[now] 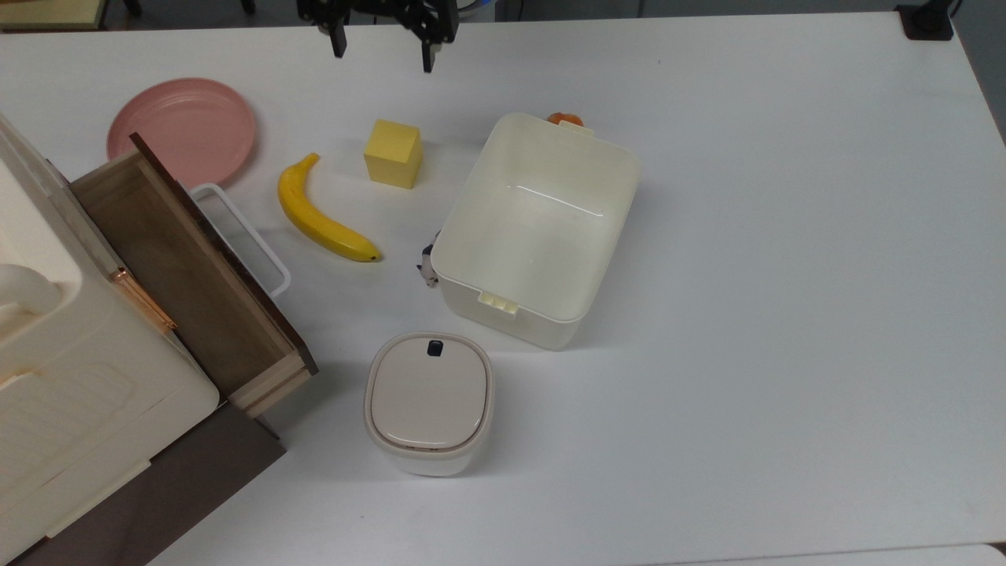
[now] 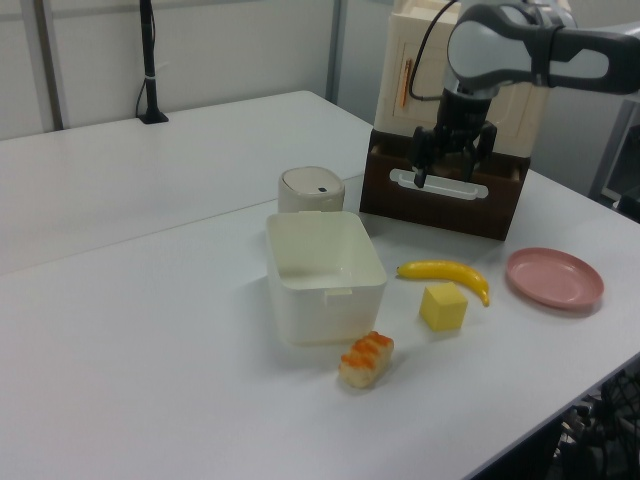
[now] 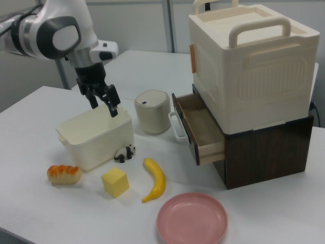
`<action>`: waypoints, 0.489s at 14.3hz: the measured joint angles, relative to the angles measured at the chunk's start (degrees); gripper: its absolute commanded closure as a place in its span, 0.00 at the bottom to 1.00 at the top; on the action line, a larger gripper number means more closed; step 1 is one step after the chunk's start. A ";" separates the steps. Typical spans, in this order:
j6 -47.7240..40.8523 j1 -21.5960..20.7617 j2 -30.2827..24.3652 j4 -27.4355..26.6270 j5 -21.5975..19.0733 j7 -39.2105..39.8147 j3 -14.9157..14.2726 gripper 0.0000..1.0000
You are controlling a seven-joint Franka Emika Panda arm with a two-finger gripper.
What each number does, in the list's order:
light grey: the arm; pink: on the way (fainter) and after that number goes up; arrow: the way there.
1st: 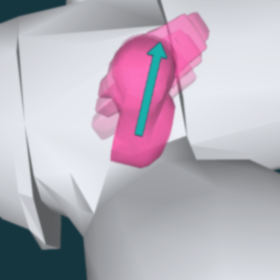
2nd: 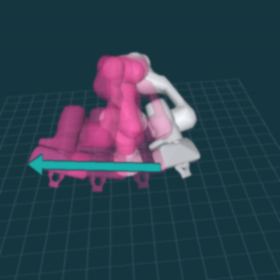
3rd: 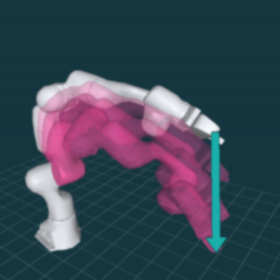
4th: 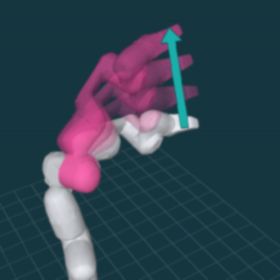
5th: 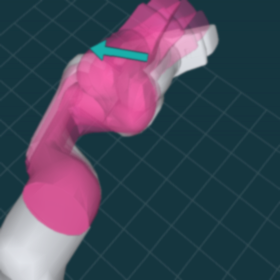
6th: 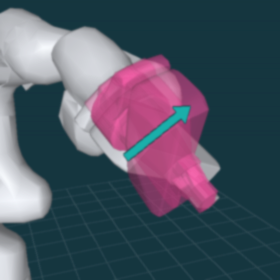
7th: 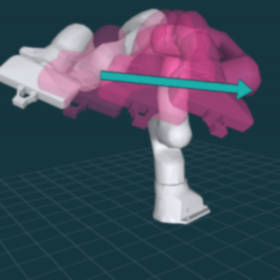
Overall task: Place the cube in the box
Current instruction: 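Move the open gripper over the yellow cube and lower onto it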
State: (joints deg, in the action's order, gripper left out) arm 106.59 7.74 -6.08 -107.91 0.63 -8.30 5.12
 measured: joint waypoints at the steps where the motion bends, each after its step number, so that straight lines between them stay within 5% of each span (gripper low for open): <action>1: 0.67 0.29 0.00 -0.96 0.00 0.00 -0.01 0.00; 7: 1.08 0.51 0.08 -3.53 0.01 0.01 -0.09 0.00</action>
State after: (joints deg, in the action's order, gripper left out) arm 107.67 8.25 -6.00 -111.44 0.63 -8.29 5.03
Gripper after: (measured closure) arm 0.000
